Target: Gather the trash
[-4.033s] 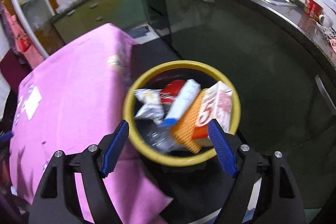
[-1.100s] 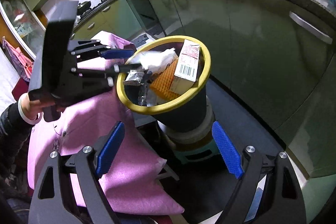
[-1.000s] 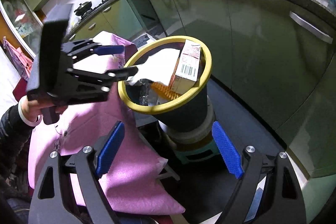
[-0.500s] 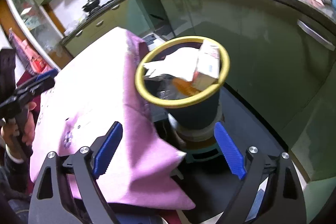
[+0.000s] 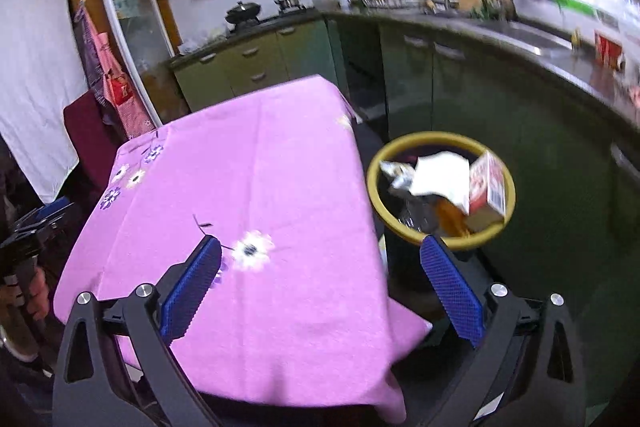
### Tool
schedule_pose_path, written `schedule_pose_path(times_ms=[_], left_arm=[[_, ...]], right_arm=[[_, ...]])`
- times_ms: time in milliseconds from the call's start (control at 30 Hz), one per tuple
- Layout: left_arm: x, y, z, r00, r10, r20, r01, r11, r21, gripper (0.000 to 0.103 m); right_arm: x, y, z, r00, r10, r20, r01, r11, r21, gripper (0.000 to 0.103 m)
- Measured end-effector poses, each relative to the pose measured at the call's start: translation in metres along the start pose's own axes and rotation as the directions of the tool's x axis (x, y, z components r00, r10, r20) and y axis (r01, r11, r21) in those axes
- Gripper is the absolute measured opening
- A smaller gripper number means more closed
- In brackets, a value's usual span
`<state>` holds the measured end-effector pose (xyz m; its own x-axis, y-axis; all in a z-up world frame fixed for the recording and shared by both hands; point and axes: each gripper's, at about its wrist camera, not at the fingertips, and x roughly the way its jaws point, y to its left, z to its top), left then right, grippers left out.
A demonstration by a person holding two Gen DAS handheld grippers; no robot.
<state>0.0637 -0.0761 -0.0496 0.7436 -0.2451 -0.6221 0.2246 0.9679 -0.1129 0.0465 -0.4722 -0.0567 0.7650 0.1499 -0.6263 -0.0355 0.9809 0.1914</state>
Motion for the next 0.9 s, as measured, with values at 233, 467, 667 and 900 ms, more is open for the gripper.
schedule_pose_path(times_ms=[233,467,667,900], left_arm=[[-0.046,0.036,-0.013,0.995,0.07,0.071,-0.064,0.994,-0.084,0.096],[-0.068,0.032,-0.023,0.99,0.099,0.103,-0.094,0.994,-0.056,0.096],[-0.079,0.029,-0.025,0.985,0.109,0.132,-0.104,0.994,-0.045,0.096],[-0.088,0.028,-0.026,0.983,0.109,0.148,-0.103,0.993,-0.05,0.096]], right_arm=[[-0.025,0.043,-0.002,0.997,-0.038,0.068,0.045,0.993,-0.106,0.098],[-0.048,0.054,-0.012,0.992,-0.075,0.104,0.088,0.988,-0.127,0.098],[-0.068,0.057,-0.018,0.986,-0.088,0.141,0.106,0.986,-0.131,0.098],[-0.078,0.056,-0.019,0.983,-0.089,0.159,0.11,0.985,-0.129,0.098]])
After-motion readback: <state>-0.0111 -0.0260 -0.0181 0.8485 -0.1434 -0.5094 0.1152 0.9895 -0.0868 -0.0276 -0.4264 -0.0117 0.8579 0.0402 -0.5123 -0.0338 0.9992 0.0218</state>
